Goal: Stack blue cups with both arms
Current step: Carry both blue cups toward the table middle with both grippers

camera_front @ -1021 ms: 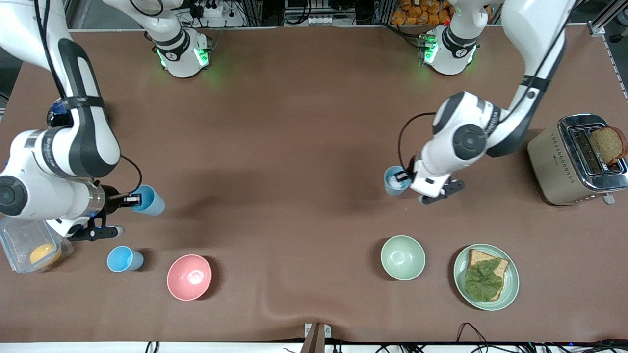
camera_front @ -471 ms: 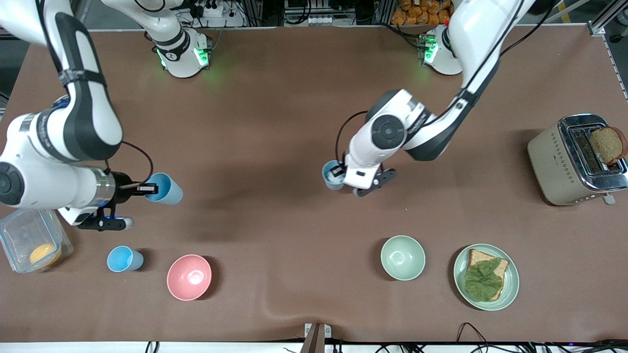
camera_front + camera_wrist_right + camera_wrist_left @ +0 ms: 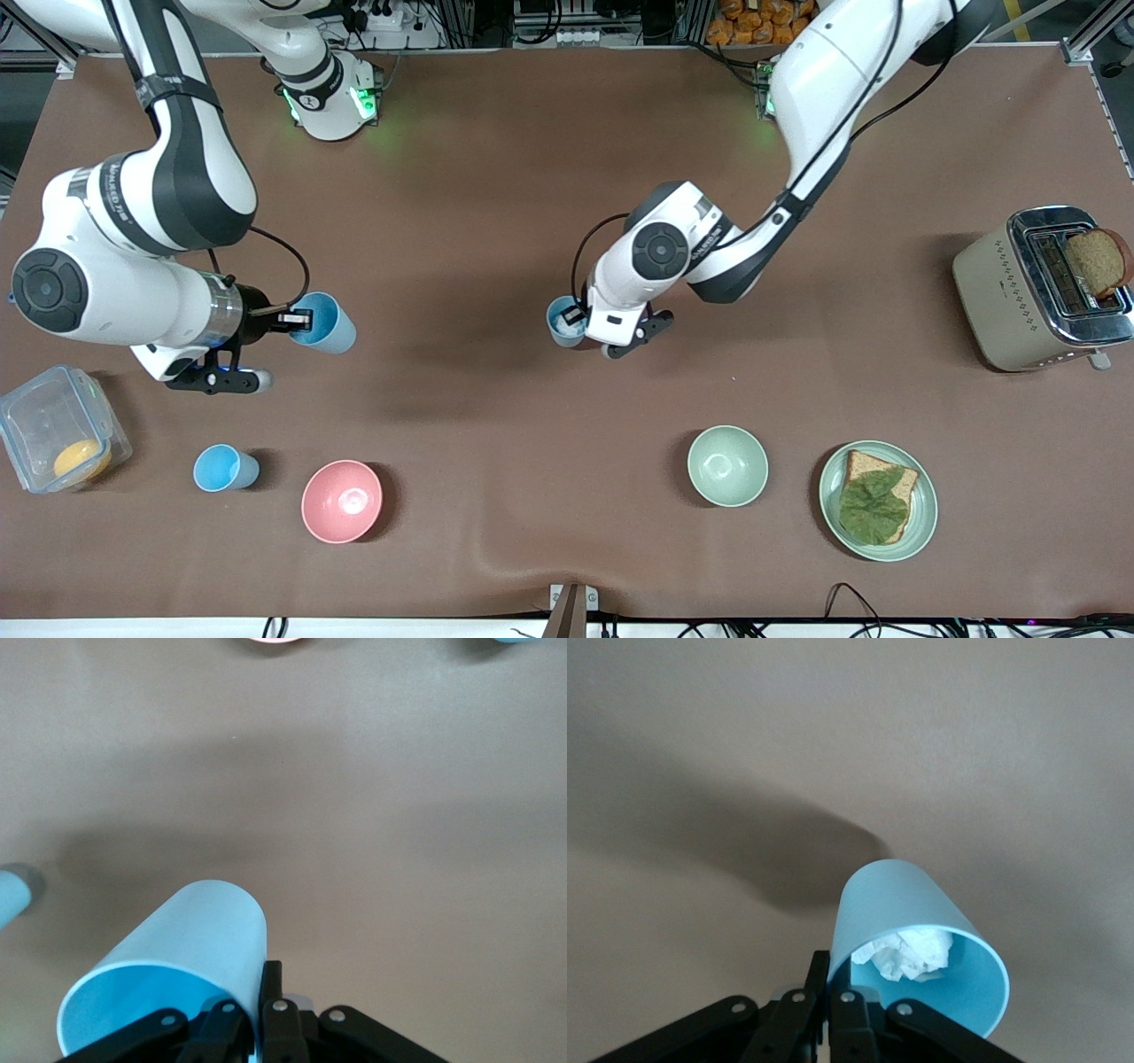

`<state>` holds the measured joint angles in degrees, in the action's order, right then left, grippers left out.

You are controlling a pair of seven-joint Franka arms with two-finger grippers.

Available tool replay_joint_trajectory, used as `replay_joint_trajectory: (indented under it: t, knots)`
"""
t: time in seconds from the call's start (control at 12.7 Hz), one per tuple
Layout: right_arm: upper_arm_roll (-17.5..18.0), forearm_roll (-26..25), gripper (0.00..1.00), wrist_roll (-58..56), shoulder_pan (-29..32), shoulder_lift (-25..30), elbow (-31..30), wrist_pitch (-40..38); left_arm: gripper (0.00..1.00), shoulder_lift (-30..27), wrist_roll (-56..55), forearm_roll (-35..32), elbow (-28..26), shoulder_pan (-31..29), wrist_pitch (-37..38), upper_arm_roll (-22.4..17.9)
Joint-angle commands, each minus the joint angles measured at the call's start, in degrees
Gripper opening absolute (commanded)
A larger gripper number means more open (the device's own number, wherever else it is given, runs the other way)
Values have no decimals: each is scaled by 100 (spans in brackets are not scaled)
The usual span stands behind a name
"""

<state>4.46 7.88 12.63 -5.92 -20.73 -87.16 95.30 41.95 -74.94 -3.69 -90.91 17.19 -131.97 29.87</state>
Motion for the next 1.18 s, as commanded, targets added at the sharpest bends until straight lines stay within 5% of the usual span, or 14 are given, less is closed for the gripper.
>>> replay_joint_trajectory:
  t: [0.0, 0.24, 1.1]
  knots:
    - [-33, 65, 0, 632, -356, 394, -328, 33, 5, 112, -126, -79, 162, 345, -48, -332]
    - [-33, 65, 0, 1144, -602, 499, -450, 41, 100, 147, -134, -79, 162, 382, -66, -377]
    - [-42, 153, 0, 3463, -1762, 289, -512, 655, 100, -1056, -618, -114, 162, -206, -48, -377]
